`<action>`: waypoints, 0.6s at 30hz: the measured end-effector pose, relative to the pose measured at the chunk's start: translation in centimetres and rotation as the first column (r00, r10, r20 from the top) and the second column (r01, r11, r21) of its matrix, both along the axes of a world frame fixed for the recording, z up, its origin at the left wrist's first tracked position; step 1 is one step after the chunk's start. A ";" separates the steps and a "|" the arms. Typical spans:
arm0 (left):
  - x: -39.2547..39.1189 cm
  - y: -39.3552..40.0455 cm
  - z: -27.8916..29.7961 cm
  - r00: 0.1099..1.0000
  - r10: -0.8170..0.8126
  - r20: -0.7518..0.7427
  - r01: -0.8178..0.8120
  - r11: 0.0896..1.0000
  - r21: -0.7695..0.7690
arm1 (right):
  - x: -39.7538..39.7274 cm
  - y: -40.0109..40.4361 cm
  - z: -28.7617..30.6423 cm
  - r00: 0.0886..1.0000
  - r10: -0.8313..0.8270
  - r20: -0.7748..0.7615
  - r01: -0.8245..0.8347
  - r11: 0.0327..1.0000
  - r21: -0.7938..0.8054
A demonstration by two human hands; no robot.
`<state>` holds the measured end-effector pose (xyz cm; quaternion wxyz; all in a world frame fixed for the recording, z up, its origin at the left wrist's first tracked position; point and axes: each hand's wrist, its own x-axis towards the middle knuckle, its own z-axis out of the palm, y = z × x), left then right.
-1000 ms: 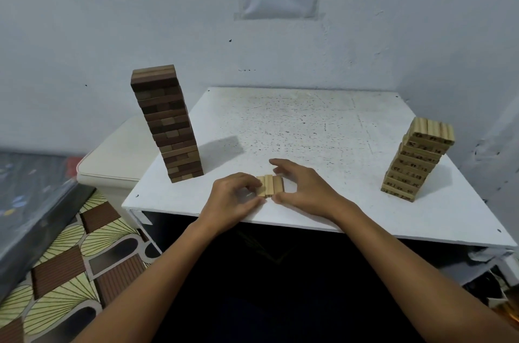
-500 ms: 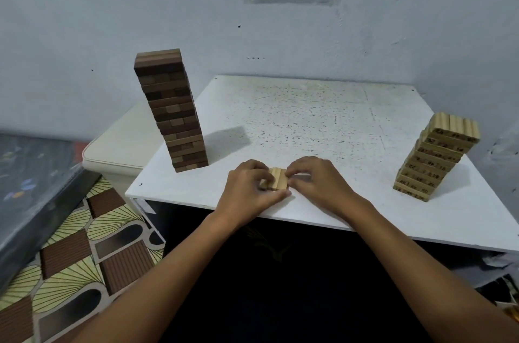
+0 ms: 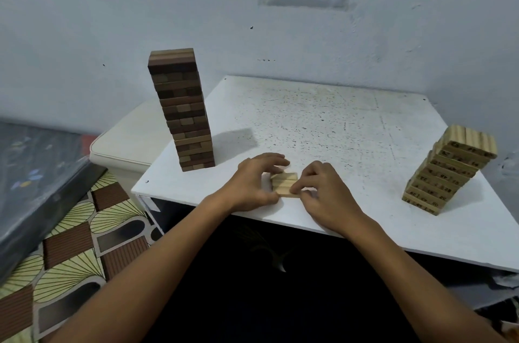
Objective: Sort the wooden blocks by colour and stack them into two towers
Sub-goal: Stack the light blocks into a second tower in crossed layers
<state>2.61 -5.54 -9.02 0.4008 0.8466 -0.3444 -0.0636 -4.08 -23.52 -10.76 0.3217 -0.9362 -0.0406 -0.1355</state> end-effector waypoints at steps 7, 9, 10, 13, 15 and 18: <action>-1.1 -0.4 -0.4 0.971 0.128 -0.203 -0.182 0.944 -0.276 | 0.4 1.8 1.0 0.998 -0.046 -0.053 0.070 0.698 0.712; -1.5 -0.9 -0.4 0.932 0.130 -0.339 -0.258 0.893 -0.368 | 0.5 2.3 1.4 0.995 -0.036 -0.092 0.097 0.538 0.837; -1.7 -1.3 -0.4 0.909 0.119 -0.400 -0.294 0.862 -0.413 | 0.6 2.6 1.6 0.995 -0.033 -0.096 0.100 0.473 0.876; -2.4 -2.3 -0.2 0.844 0.063 -0.532 -0.384 0.764 -0.519 | 0.6 3.4 2.2 0.995 -0.024 -0.094 0.096 0.389 0.916; -2.8 -2.9 0.0 0.833 0.043 -0.552 -0.402 0.733 -0.549 | 0.8 4.1 2.2 0.996 -0.028 -0.085 0.089 0.369 0.925; -2.9 -3.4 -0.2 0.821 0.023 -0.571 -0.416 0.709 -0.569 | 1.2 4.8 1.7 0.994 -0.063 -0.090 0.107 0.365 0.925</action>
